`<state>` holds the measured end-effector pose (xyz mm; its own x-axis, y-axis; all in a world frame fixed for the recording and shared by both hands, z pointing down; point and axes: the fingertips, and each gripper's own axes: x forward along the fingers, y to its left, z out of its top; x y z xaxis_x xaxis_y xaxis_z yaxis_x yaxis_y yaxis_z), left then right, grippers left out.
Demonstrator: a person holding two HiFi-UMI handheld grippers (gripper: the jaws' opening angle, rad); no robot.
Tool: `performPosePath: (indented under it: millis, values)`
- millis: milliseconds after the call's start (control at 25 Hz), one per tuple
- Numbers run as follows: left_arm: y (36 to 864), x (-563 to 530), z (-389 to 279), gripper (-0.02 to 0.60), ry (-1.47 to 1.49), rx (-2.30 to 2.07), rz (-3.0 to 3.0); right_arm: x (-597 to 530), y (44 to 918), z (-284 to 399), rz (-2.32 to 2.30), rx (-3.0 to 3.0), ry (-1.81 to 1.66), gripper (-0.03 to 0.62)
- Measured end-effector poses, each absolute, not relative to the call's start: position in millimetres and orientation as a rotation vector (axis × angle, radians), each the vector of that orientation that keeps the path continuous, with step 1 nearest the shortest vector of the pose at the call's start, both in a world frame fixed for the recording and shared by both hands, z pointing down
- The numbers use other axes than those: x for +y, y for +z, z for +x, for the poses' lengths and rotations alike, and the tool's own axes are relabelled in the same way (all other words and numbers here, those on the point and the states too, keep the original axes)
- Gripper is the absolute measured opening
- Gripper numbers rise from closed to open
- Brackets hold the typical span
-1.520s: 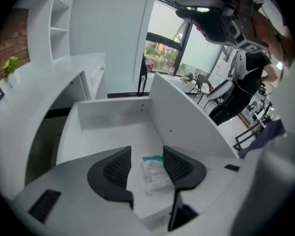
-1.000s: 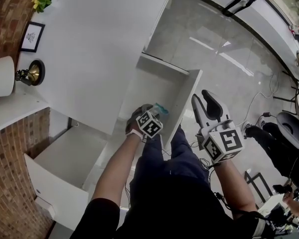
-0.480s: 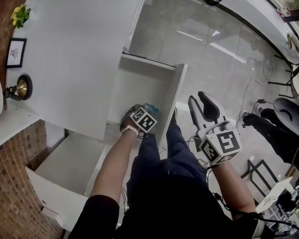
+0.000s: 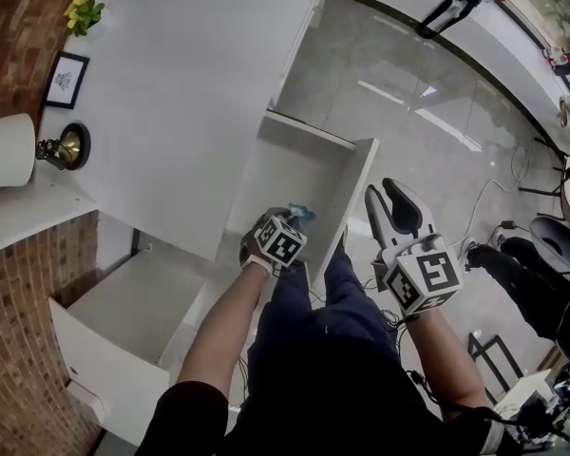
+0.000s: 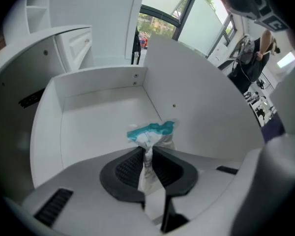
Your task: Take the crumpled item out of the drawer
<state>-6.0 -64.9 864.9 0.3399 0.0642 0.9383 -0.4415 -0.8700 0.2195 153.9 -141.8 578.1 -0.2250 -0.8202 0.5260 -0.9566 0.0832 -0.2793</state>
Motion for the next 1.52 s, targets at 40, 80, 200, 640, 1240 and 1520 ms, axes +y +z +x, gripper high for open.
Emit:
performPosePath:
  millis: [40,80,200,640,1240,1520]
  values:
    - [858,-67,-7,0.057,1.515,-0.353,2.17,-144,575,150,1.78,-2.137,0.843,0.112]
    - [850,-69,-8,0.057,1.48,-0.378,2.17,-146,572,146,1.77,-2.149,0.832,0.112]
    - [825,-79,-14,0.057,1.374,-0.468,2.162,-149,559,135,1.745,-2.183,0.798,0.107]
    - [704,-113,-42,0.057,1.034,-0.782,2.276,-146,504,87,1.677,-2.319,0.67,0.092]
    - [591,-196,-117,0.057,0.782,-1.119,2.352,-144,445,42,1.628,-2.409,0.505,0.077]
    - [607,-244,-166,0.057,0.808,-1.205,2.281,-149,443,37,1.638,-2.378,0.481,0.072]
